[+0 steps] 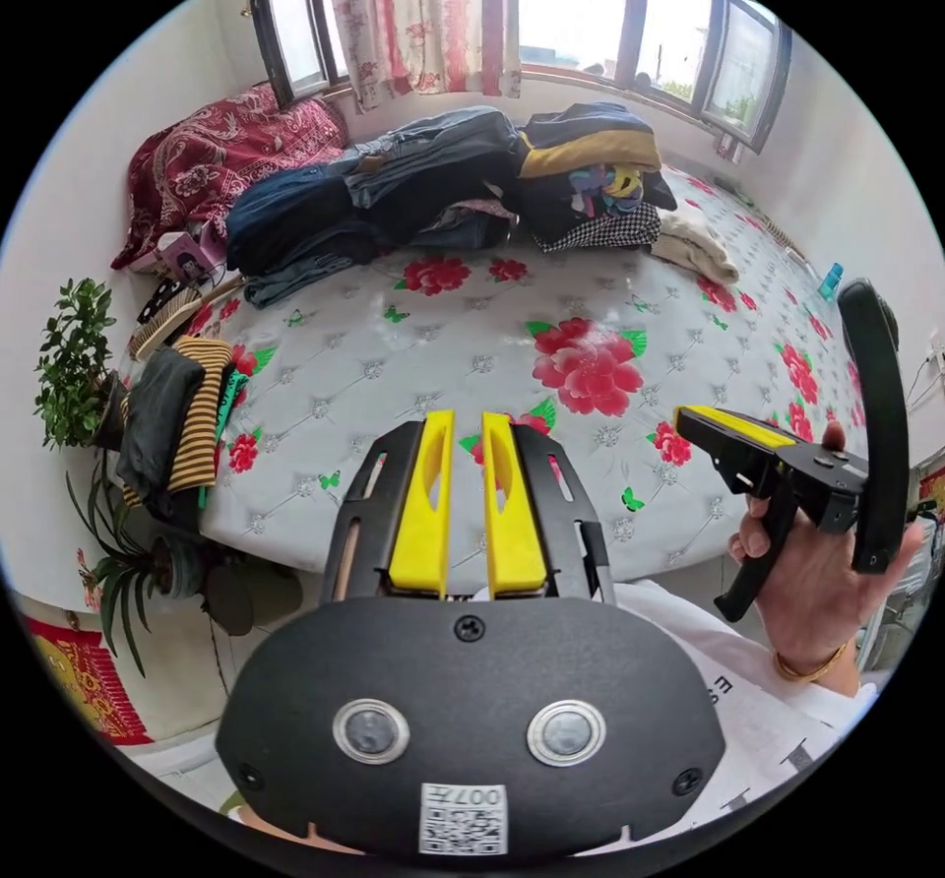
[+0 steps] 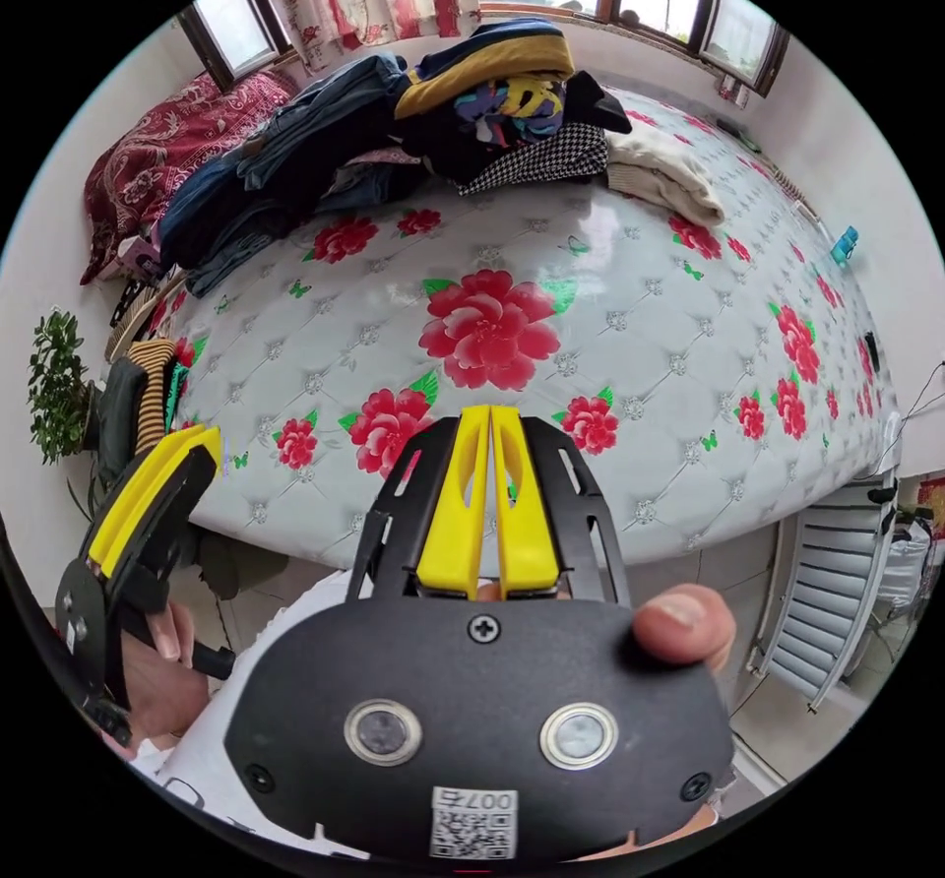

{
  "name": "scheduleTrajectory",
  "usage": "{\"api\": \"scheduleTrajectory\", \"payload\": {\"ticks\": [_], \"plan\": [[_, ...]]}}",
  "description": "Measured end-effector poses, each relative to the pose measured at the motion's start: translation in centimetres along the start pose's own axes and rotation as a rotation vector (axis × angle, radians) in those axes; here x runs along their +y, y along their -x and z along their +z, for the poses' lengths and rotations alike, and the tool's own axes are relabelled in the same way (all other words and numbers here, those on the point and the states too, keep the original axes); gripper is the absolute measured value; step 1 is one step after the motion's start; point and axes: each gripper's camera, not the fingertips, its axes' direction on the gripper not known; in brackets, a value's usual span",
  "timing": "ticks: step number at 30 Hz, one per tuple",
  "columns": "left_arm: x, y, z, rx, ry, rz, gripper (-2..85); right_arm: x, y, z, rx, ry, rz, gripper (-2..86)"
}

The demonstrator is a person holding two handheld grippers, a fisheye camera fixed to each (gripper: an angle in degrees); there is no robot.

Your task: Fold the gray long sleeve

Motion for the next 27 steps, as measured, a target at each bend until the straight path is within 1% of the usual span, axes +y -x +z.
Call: {"api": "scheduleTrajectory", "payload": {"ticks": [1,7,9,14,18,21,27], "plan": [[0.4,-0.4,-0.3,-0.028,-0.019,0.008,4.4,-0.1,-0.1,-0.6,0.003,-0.011,0.002,-0.3],[1.9,-1.4,-2.1,-0.048,-0.055,0.023,4.5,-0.7,-1.0,-2.6,0.030,-0.023,0.057,-0.3],[2.2,-1.3,-2.5,-0.019,-0.053,0.024,4.6,-0.9,-1.0,-3.0,0.065,-0.026,0.064,-0.3],[3.5,-1.4,-3.6,-0.033,-0.082,0.032,4.3,-1.5,-0.7,-4.0,0.044,-0.033,0.029,-0.3],[4.7,-1.2,-4.2,-0.002,-0.081,0.038,4.6,-2.0,-0.7,-4.0,0.020,-0.030,0.014,-0.3],[5.7,-1.7,-5.0,-0.044,-0.104,0.060,4.5,-2.2,-0.7,-4.2,0.014,-0.048,-0.001,-0.3],[7.4,-2.1,-4.9,0.002,-0.060,0.089,5.7,-2.9,-1.0,-4.9,0.014,-0.045,0.012,-0.3]]}}
